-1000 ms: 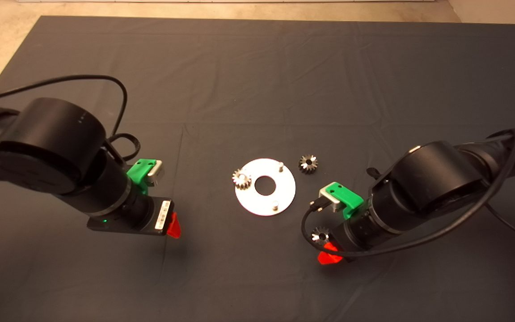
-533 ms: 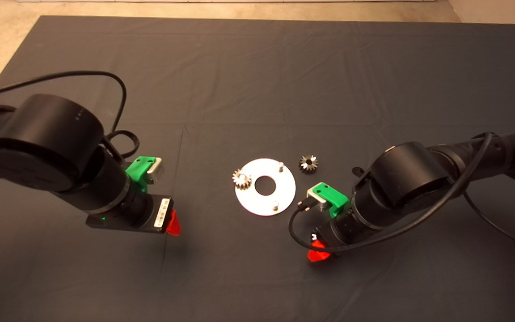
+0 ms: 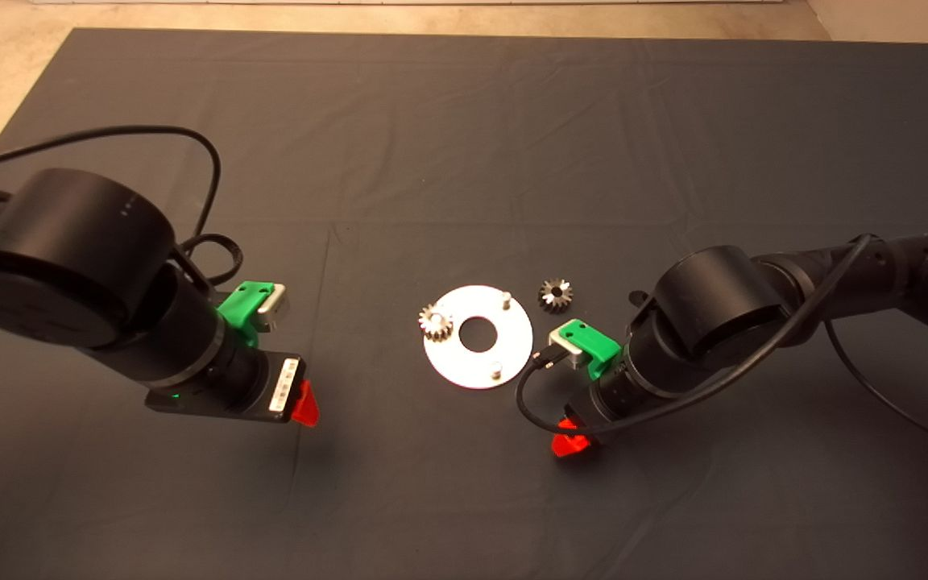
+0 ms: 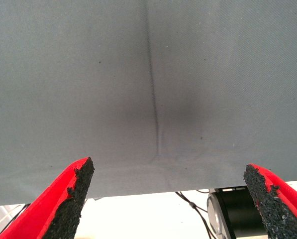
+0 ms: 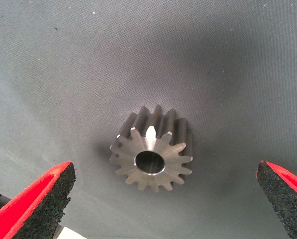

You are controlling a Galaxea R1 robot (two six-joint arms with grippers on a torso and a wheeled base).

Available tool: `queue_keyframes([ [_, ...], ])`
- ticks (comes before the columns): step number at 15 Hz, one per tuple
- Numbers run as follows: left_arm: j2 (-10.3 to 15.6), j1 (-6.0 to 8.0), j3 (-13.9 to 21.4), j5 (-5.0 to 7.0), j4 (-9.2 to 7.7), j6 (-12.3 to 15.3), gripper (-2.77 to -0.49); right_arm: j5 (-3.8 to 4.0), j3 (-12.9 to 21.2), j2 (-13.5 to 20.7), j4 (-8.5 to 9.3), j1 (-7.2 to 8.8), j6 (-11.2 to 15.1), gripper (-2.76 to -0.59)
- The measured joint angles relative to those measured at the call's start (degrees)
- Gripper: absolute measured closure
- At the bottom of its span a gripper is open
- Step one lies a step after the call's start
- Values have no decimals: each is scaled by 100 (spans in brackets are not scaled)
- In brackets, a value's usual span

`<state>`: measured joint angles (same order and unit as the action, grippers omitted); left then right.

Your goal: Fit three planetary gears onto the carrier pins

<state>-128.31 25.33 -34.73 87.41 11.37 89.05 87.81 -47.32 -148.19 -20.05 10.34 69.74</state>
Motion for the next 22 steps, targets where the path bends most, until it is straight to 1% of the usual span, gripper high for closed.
queue_keyframes([
  [3, 59, 29, 1, 2, -24, -24, -218, 2, -33, -24, -7, -1, -28, -273],
  [11, 75, 60, 1, 0, -46, -49, -218, 0, -49, -84, -10, 0, -48, -272],
  [12, 83, 62, 1, 0, -49, -50, -218, 1, -49, -106, -10, 0, -50, -269],
  [13, 86, 60, 0, 0, -48, -50, -218, 0, -49, -134, -10, -1, -51, -258],
  [14, 86, 62, 0, 0, -49, -57, -218, -2, -49, -153, -10, -1, -54, -254],
  [17, 86, 62, 0, 0, -49, -60, -218, -4, -49, -215, -10, 0, -137, -253],
  [18, 86, 62, 0, 0, -49, -61, -218, -2, -49, -233, -9, -1, -139, -244],
  [19, 86, 62, 0, 0, -49, -63, -218, -11, -49, -250, -9, -1, -163, -240],
  [22, 86, 62, 0, 0, -49, -63, -218, -10, -49, -263, -9, -1, -199, -240],
])
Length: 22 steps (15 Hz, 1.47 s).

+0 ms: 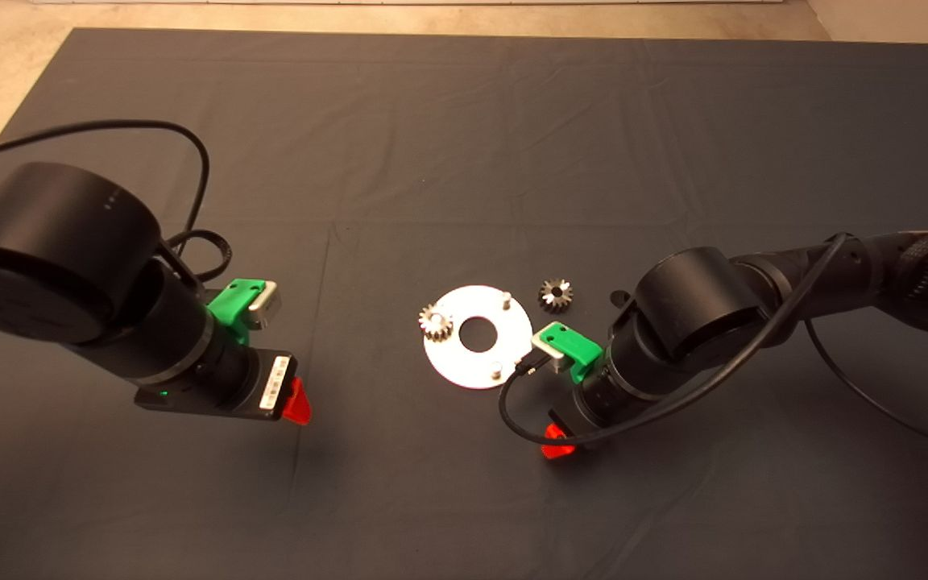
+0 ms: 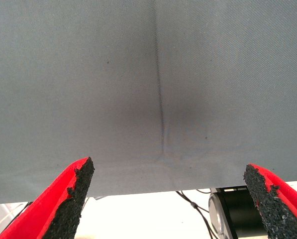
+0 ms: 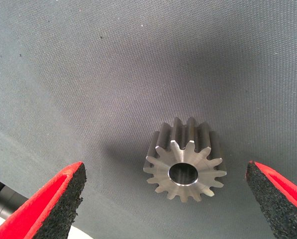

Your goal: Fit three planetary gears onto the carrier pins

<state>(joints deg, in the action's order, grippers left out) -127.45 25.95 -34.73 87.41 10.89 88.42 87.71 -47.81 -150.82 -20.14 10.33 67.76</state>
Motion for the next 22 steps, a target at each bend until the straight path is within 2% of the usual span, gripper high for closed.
queue_keyframes([
  [2, 0, 0, 0, 0, 0, -2, -218, 0, 2, 0, 0, -10, -9, -224],
  [5, 48, 1, 1, -1, 0, -4, -218, 2, 2, 0, 0, -105, -52, -220],
  [6, 85, 12, 1, -1, -2, -33, -218, 2, 2, 0, 0, -123, -65, -211],
  [8, 143, 30, 1, 2, -2, -63, -218, 2, 2, 2, 0, -149, -75, -209],
  [10, 143, 30, 1, 0, -4, -72, -218, 16, 2, 5, -1, -167, -87, -196],
  [17, 160, 30, 1, 2, -41, -90, -218, 7, 2, 114, -1, -179, -111, -196],
  [19, 160, 30, 1, 0, -41, -91, -218, 10, 0, 195, -1, -179, -123, -183],
  [22, 160, 30, 1, 0, -44, -105, -218, 13, 0, 258, -1, -179, -126, -182],
])
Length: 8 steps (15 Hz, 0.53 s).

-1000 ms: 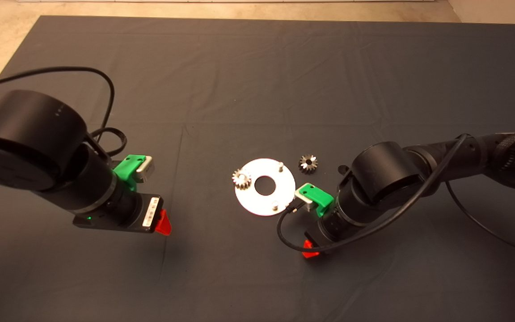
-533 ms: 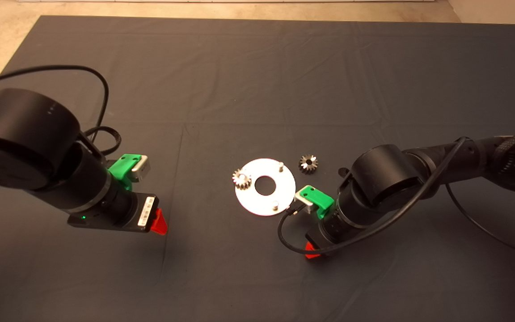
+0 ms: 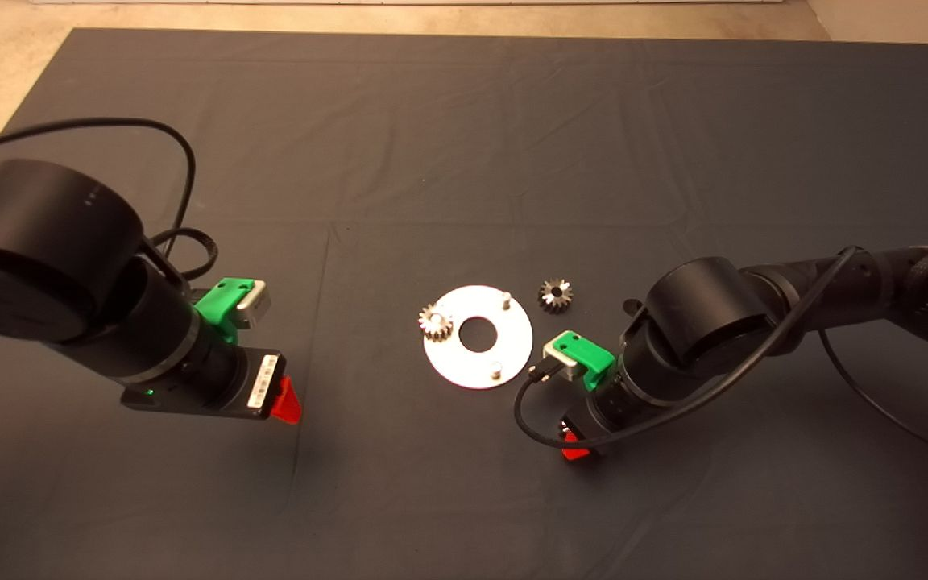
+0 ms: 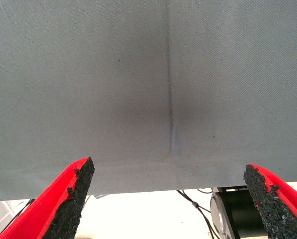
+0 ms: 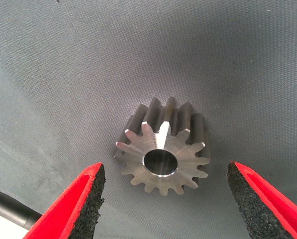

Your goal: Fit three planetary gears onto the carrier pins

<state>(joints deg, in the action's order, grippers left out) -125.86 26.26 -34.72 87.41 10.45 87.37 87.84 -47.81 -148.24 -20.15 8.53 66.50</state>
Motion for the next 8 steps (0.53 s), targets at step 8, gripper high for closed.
queue_keyframes([
  [8, 33, 0, 33, 0, -15, -2, -218, -2, 0, -2, 0, 0, 0, -160],
])
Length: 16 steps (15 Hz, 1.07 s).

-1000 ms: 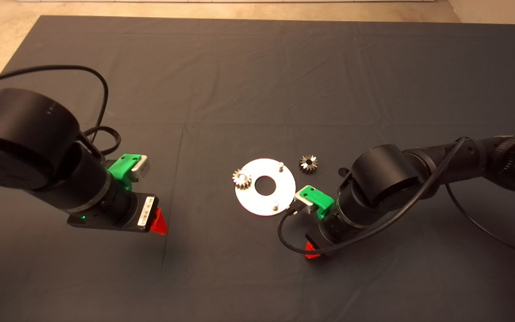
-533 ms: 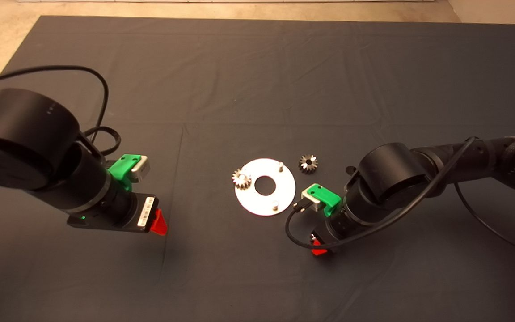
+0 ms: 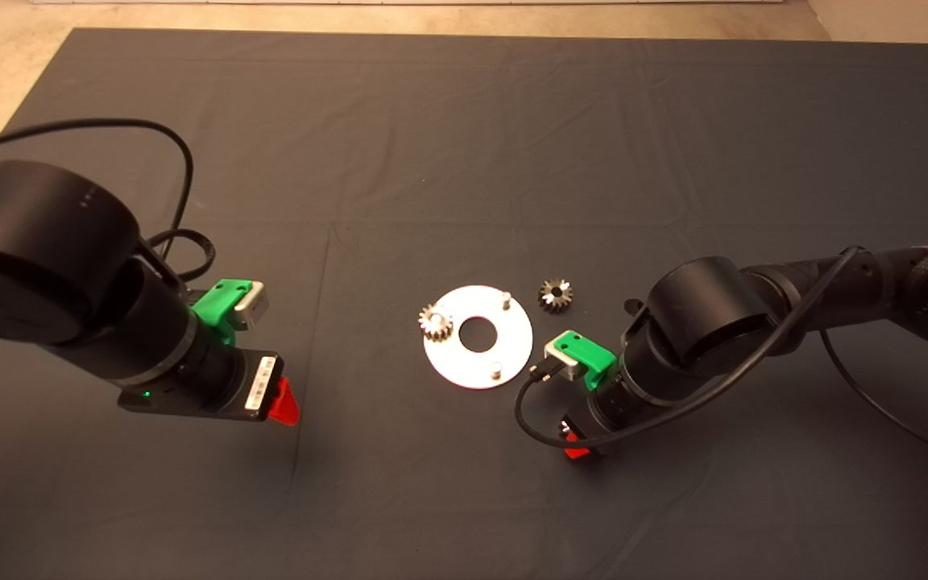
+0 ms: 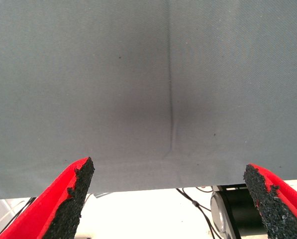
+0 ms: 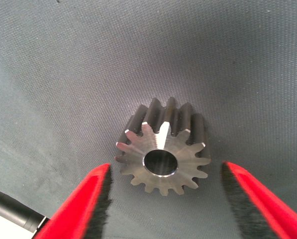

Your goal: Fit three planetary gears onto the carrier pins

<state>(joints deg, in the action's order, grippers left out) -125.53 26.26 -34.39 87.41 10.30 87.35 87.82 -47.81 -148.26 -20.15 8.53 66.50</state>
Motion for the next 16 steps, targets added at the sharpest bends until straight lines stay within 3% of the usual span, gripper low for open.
queue_keyframes([
  [1, 11, 0, 0, 0, 0, 0, -218, 0, 0, 0, 0, 0, 0, -151],
  [16, 28, 83, 2, 0, -94, -2, -218, 0, -119, -50, -7, -46, -1, -152],
])
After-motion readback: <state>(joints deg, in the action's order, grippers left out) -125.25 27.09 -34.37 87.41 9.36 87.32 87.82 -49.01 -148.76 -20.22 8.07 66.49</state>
